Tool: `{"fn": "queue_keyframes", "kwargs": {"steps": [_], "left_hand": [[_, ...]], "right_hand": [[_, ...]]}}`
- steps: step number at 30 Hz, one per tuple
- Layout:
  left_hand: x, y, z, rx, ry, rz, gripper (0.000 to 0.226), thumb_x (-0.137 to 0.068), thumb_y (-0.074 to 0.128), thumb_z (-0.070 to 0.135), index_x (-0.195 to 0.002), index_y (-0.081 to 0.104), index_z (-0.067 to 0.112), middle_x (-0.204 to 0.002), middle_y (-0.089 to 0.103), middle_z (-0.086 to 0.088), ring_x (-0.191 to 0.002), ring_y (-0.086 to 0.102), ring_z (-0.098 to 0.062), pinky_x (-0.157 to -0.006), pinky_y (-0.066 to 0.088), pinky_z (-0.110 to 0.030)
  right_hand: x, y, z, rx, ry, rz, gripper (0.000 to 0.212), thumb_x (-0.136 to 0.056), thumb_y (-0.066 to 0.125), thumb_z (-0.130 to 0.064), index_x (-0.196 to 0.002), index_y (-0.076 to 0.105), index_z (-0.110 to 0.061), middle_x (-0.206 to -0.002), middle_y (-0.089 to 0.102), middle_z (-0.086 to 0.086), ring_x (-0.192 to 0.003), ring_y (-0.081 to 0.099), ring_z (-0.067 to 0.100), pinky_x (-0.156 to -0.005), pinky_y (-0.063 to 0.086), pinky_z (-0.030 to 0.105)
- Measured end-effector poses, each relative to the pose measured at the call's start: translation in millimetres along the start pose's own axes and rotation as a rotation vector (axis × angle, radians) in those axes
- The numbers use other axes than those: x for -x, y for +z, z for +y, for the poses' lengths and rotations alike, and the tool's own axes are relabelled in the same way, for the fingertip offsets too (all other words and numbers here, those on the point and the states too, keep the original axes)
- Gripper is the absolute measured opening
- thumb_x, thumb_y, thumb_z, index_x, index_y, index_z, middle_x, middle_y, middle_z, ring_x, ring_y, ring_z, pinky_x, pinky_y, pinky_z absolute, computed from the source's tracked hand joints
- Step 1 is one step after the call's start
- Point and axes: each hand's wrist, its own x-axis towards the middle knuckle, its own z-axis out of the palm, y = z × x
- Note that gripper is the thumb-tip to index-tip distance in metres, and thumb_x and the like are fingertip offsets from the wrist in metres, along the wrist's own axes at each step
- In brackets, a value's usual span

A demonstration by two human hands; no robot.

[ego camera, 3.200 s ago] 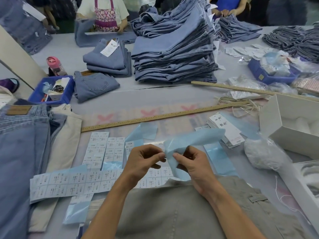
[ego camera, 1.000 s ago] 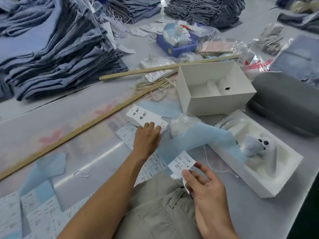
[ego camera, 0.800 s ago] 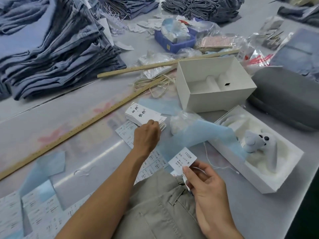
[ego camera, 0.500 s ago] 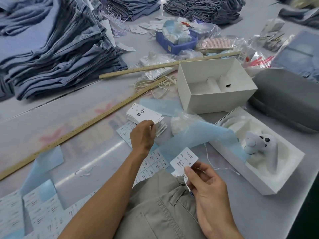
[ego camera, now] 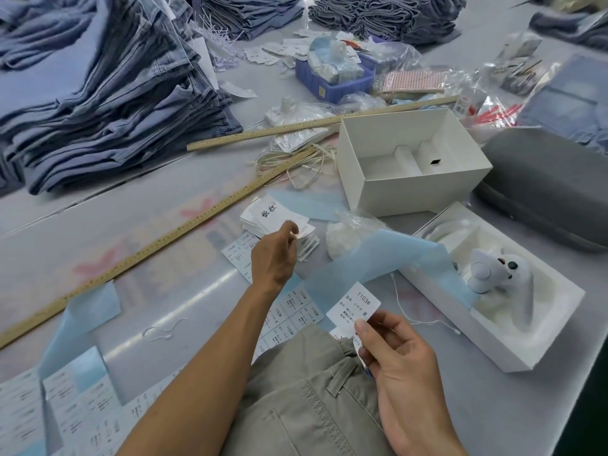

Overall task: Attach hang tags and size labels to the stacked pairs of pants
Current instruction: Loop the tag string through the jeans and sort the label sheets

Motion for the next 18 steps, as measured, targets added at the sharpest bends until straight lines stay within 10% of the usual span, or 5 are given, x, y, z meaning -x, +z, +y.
{"fn": "queue_keyframes", "kwargs": {"steps": [18], "left_hand": [[-16,-7,-8,0.542,-0.321,-0.038,0.007,-0.088,0.078,0.01,-0.093,0.079,0.015,-0.086,0.076,0.007,-0.085,0.072,-0.011,-0.081,0.061,-0.031]], "right_hand": [[-4,-1,2,0.027,0.016,0.025,0.022,-0.078,0.075,-0.004,-0.1,0.071,-0.006,-0.091,0.078,0.011,-0.06,0.06,0.008,-0.053,0.052,0.017]]}}
